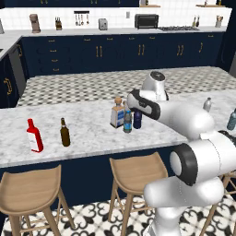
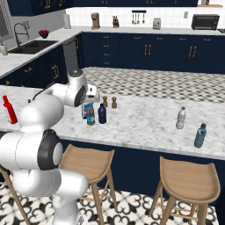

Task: Move the plastic bottles in the middle to the plastics group, and the glass bottles in the middle to the glass group.

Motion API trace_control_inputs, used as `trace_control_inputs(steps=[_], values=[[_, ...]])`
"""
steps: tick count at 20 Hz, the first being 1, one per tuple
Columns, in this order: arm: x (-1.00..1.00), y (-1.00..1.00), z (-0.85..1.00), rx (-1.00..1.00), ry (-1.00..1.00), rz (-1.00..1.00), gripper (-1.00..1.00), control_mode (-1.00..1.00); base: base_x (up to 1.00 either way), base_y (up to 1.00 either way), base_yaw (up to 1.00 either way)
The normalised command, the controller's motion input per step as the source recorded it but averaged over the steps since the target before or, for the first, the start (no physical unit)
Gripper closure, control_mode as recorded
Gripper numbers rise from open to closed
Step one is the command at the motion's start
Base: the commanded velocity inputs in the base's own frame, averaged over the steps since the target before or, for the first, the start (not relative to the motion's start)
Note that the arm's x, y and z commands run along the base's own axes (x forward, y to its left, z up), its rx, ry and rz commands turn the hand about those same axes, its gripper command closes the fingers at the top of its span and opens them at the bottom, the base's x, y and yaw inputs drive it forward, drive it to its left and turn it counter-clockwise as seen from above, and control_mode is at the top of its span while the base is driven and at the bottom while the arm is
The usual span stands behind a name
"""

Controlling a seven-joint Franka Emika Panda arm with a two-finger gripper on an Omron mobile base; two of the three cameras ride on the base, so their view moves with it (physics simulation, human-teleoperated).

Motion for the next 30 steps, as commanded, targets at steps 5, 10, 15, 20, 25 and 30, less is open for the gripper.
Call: trace_control_inputs(steps=[5, 10, 15, 20, 25, 30], values=[[0.30, 0.05, -0.43, -0.04, 0.00, 0.00, -1.00, -1.00, 0.00, 0.00, 0.00], [0.40, 0.11, -0.27, -0.03, 0.00, 0.00, -1.00, -1.00, 0.00, 0.00, 0.00], [0.39, 0.12, -0.17, 0.00, 0.00, 0.02, -1.00, -1.00, 0.00, 0.00, 0.00], [0.33, 0.02, -0.19, 0.00, 0.01, 0.03, -1.00, -1.00, 0.00, 0.00, 0.00], [0.33, 0.00, -0.23, 0.00, 0.00, 0.04, -1.00, -1.00, 0.00, 0.00, 0.00], [0.31, 0.00, -0.18, 0.00, 0.02, 0.05, -1.00, -1.00, 0.00, 0.00, 0.00]])
